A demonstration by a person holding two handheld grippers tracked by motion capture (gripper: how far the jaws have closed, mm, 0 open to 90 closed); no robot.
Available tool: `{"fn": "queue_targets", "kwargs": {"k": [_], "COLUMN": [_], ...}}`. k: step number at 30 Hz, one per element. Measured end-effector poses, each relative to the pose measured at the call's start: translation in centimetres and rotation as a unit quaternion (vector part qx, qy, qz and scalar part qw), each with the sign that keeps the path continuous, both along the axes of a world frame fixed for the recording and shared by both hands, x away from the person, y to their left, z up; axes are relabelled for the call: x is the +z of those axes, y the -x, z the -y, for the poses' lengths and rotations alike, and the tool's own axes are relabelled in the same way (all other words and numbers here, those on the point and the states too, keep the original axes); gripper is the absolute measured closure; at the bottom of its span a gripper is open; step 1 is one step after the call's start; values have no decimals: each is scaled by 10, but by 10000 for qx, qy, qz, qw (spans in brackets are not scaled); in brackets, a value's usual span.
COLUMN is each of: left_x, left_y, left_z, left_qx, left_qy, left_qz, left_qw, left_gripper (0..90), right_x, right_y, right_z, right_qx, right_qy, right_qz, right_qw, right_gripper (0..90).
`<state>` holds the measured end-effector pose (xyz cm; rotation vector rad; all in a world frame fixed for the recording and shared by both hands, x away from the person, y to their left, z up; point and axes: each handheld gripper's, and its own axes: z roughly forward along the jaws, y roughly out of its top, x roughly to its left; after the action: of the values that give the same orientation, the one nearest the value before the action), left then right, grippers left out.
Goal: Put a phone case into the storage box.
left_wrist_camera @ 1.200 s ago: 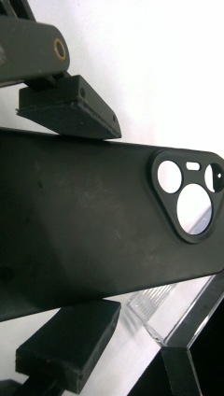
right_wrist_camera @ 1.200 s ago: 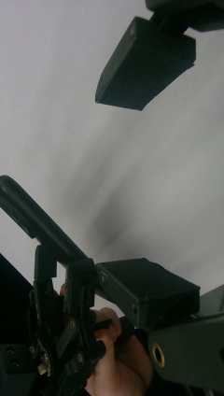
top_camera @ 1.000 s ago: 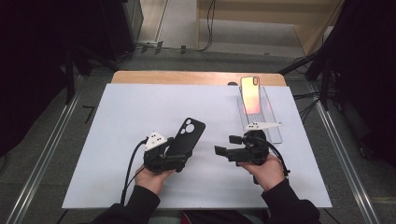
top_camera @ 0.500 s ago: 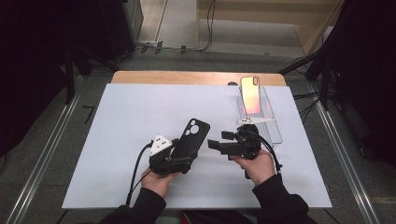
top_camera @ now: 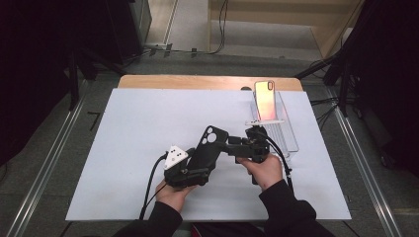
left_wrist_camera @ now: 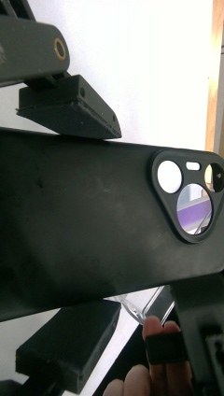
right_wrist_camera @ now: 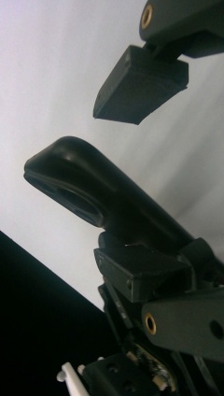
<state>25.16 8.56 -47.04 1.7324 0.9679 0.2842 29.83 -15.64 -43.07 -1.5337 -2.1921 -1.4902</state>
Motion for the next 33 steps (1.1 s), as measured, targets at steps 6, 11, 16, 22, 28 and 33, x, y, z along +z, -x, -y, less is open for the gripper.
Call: {"fn": "queue_targets", "kwargs": {"k": [6, 11, 16, 22, 28, 33], "left_x": [0, -1, -1, -2, -1, 2], "left_y": [3, 4, 6, 6, 6, 5], "left_z": [2, 4, 5, 5, 6, 7], "left_qx": [47, 33, 2, -61, -162, -223], "left_qy": [-24, 43, 96, 155, 291, 181], "left_qz": [43, 12, -33, -93, -104, -122], "left_qw": [10000, 10000, 9999, 9998, 9994, 9995], "left_gripper": [150, 150, 149, 146, 141, 134], "right_x": [1, 1, 2, 3, 9, 12], "right_y": [-7, -13, -17, -19, -17, -16], "right_z": [-2, -2, 1, 5, 6, 6], "right_qx": [-96, -247, -316, -227, -108, -25], "right_qy": [-93, -223, -505, -894, -1022, -1166], "right_qz": [-174, -366, -488, -748, -722, -778], "right_qw": [9998, 9988, 9970, 9929, 9921, 9901], "right_gripper": [341, 454, 651, 726, 758, 772]}}
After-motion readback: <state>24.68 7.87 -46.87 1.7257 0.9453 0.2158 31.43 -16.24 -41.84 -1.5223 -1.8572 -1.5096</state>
